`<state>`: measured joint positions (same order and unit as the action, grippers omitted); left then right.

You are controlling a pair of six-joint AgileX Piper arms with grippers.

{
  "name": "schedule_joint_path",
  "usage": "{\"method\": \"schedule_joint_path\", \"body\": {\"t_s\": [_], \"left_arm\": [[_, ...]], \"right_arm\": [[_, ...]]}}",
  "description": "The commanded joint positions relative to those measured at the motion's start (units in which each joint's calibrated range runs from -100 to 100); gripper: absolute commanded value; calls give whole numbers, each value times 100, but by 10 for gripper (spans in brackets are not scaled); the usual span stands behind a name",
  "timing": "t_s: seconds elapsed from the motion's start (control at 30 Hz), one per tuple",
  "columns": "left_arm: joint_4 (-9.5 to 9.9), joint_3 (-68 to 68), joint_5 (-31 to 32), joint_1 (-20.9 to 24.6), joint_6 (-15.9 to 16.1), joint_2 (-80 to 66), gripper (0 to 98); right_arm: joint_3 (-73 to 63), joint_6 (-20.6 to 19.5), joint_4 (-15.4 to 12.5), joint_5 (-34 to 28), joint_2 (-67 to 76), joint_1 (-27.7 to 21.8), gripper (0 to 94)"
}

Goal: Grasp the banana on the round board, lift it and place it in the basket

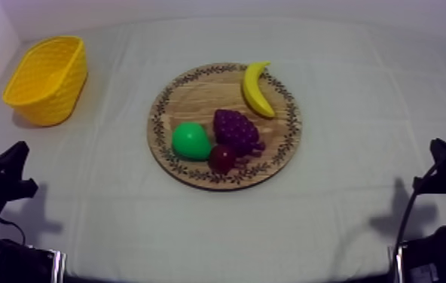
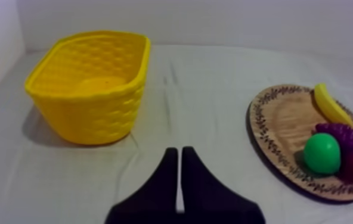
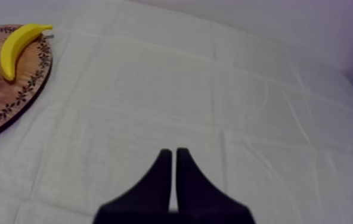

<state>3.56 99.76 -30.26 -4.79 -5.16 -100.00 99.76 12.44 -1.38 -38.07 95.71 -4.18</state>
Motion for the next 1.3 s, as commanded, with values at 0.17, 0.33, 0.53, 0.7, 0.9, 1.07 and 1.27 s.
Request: {"method": "schedule_joint_path", "body": {"t_s": [0.17, 0.33, 0.53, 0.7, 0.9, 1.07, 1.27], "left_arm": [[-3, 1, -20, -52, -562, 0, 4], [-9, 1, -120, -71, -313, 0, 2], [88, -2, 576, -143, -234, 249, 3], [153, -545, 1151, -322, -205, 987, 2], [403, -2590, 419, -864, -257, 2012, 2], [571, -4599, -396, -1471, -320, 3155, 2], [651, -6367, -995, -2102, -412, 4605, 2]], "right_arm": [[2, -1, -1, 1, 4, -3, 6], [2, 2, -1, 1, 4, -3, 6], [2, 0, -1, 1, 4, -3, 6], [2, -1, -1, 1, 4, -3, 6], [2, -1, -1, 1, 4, -3, 6], [2, -1, -1, 1, 4, -3, 6], [2, -1, -1, 1, 4, -3, 6]]}}
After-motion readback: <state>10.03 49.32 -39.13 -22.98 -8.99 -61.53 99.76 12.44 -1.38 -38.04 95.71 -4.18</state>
